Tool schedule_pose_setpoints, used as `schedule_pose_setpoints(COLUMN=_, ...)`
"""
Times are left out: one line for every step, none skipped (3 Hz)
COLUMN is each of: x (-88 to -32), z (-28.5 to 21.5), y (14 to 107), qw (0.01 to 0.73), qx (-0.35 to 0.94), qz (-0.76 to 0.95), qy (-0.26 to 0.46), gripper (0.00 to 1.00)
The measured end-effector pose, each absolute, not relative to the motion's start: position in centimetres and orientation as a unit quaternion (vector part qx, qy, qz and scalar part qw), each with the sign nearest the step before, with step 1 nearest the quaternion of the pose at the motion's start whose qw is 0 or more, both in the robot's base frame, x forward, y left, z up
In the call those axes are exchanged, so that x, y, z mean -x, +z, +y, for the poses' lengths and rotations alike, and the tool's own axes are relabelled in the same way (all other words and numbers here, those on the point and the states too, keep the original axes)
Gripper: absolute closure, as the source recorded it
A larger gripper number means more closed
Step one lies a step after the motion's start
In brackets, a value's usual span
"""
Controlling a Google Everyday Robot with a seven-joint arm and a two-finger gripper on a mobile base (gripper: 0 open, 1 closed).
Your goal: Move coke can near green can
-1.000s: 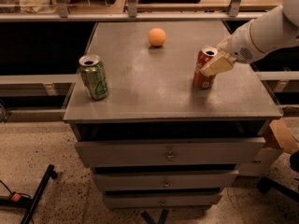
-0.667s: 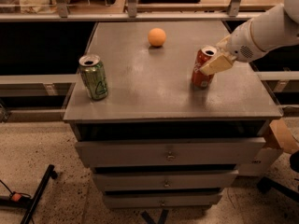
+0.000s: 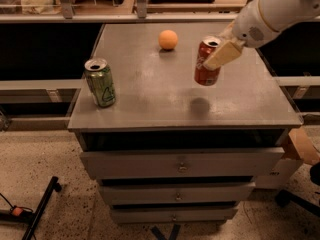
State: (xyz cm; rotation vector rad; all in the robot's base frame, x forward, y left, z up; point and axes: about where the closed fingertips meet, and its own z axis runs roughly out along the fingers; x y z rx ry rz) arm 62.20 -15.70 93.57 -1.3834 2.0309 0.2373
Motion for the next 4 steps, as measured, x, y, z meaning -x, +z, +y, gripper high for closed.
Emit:
schedule_pose_setpoints(x=-61.5, z=-11.6, y=94.6, qw=0.314, qx=0.573, qz=0.751, qy=0.101, gripper=1.00)
schedule_pose_setpoints(x=-61.2, z=-7.4, y=94.8, qw=0.302, qx=0.615, qz=0.721, qy=0.108, gripper=1.00)
schedule_pose_setpoints(x=-61.2, z=-4.5, y=94.3, qw=0.300, qx=0.640, qz=0.697, qy=0.118, gripper=1.00)
schedule_pose_setpoints(x=-61.3, z=-2.6, y=94.1, qw=0.302, qx=0.662, qz=0.676, qy=0.115, gripper=1.00)
